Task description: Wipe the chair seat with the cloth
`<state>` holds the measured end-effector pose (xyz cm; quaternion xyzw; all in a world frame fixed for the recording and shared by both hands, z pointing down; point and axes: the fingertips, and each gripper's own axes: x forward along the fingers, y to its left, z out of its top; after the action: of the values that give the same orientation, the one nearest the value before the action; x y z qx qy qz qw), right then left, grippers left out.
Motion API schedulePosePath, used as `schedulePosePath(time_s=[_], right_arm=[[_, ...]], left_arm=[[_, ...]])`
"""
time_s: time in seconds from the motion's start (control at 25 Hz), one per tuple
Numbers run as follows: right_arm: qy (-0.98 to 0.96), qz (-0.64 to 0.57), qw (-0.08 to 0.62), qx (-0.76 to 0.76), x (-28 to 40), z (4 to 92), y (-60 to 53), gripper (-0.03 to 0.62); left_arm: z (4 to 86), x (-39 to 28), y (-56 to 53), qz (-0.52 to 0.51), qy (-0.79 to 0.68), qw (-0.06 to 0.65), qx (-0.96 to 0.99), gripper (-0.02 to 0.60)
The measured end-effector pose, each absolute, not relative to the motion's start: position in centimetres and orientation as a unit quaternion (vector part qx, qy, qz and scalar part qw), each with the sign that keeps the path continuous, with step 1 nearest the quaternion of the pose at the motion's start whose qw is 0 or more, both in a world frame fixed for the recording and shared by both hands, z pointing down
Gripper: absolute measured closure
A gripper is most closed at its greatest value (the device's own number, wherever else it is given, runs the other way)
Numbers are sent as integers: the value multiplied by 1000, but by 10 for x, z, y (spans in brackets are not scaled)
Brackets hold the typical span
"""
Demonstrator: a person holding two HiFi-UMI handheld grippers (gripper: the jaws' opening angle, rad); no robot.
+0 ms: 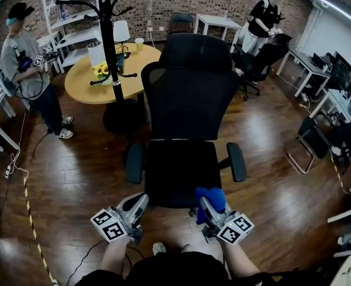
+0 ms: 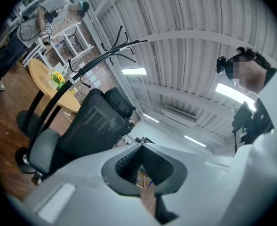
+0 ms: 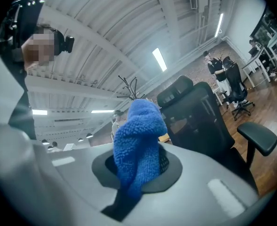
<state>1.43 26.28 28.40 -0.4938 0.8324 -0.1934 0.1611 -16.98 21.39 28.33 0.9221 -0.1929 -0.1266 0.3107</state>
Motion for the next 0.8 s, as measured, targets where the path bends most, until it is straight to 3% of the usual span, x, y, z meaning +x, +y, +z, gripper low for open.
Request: schedulePosePath(time_s=[0.36, 0.8], right_arm=[[837, -174, 152, -496, 52, 278, 298, 559], [843, -159, 155, -491, 60, 270, 300, 559]], left_arm=[[250, -105, 253, -116, -166, 277, 939, 591], [246, -81, 260, -115, -153, 271, 943, 591]])
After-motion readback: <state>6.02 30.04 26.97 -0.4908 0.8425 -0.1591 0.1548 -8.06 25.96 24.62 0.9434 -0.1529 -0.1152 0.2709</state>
